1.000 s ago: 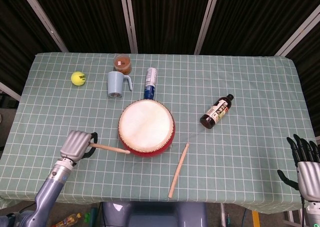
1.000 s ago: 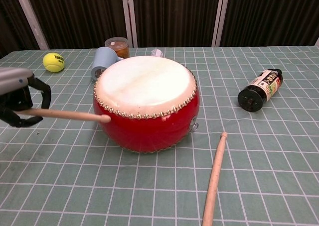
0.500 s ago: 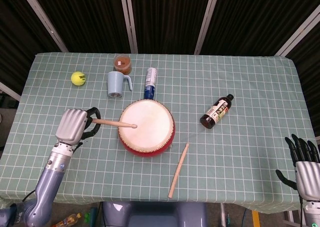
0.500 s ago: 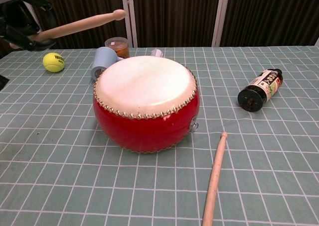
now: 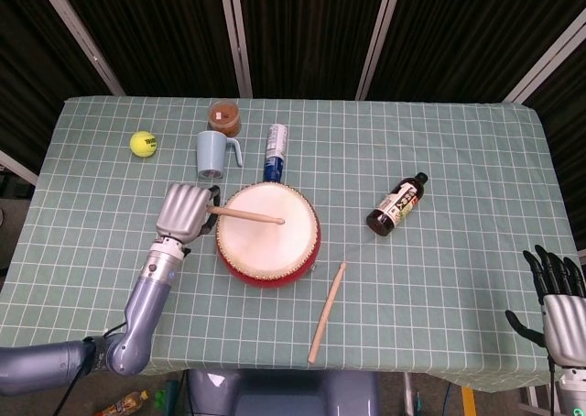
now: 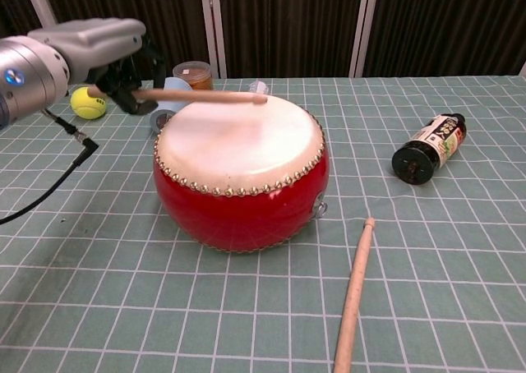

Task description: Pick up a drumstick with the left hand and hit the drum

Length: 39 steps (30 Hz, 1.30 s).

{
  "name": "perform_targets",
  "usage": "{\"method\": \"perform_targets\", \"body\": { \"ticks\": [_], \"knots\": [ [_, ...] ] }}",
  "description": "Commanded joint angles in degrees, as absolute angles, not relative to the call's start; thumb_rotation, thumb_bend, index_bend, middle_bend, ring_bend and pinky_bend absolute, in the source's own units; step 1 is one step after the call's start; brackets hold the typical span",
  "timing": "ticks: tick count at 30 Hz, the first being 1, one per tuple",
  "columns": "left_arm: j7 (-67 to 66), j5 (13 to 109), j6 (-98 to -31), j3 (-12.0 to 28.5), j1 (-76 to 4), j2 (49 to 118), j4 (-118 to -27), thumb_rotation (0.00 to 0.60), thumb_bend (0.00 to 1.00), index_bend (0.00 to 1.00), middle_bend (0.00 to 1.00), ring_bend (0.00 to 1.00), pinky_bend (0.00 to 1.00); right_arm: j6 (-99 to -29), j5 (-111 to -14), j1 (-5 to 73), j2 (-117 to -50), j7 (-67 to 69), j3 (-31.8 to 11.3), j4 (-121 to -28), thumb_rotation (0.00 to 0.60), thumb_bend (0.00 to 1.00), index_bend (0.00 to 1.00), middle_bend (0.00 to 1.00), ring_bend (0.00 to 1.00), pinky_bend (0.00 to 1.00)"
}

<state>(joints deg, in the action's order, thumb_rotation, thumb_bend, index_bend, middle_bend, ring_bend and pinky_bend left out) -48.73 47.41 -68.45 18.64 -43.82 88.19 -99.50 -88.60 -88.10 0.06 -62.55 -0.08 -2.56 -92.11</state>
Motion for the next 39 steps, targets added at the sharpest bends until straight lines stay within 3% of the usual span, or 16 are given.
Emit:
{"method": "perform_targets", "body": {
  "ticks": [1,6,12,15,22,31,37,39],
  "knots": [
    [-70.2,21.8,-68.0,14.9,-50.6,86.6,-103.4,0.600,0.54,0.75,1.00,1.00,1.00,-88.4,-87.8,0.1,-62.5,0.3,-2.7,-92.1,0.600,0.25,0.00,0.00,0.00,0.04],
    [-67.1,18.8,-69.2,18.7,-52.0,83.5,-107.5,0.600,0.54,0.75,1.00,1.00,1.00,-88.4,-87.5,0.1,-62.4,0.4,-2.8,-92.2,0.600,0.25,0.00,0.00,0.00,0.04],
    [-50.7,35.4,-71.2,24.2,-49.1,80.2,-113.2,0.600,0.53,0.74,1.00,1.00,1.00,-88.7,-87.4,-0.1,-62.5,0.1,-2.8,-92.3,0.600,0.25,0.00,0.00,0.00,0.04],
    [-45.5,43.3,-72.7,24.9,-48.0,79.3,-114.8,0.600,0.53,0.75,1.00,1.00,1.00,-88.8,-87.5,-0.2,-62.5,-0.1,-2.7,-92.3,0.600,0.25,0.00,0.00,0.00,0.04],
    [-42.8,49.2,-77.3,26.7,-48.1,77.9,-118.3,0.600,0.53,0.75,1.00,1.00,1.00,-88.8,-87.4,-0.2,-62.5,-0.1,-2.7,-92.3,0.600,0.25,0.00,0.00,0.00,0.04],
    [-45.1,49.6,-77.0,21.5,-49.2,80.0,-113.1,0.600,0.54,0.75,1.00,1.00,1.00,-88.5,-87.4,0.0,-62.5,-0.1,-2.8,-92.4,0.600,0.25,0.00,0.00,0.00,0.04],
    [-48.5,44.4,-72.9,12.1,-47.7,82.7,-105.6,0.600,0.55,0.75,1.00,1.00,1.00,-88.4,-87.4,0.0,-62.4,0.1,-2.7,-92.5,0.600,0.25,0.00,0.00,0.00,0.04],
    [-54.3,37.0,-70.6,8.7,-48.0,81.8,-105.6,0.600,0.55,0.76,1.00,1.00,1.00,-88.6,-87.4,-0.1,-62.3,0.4,-2.7,-92.7,0.600,0.25,0.00,0.00,0.00,0.04]
  ]
}}
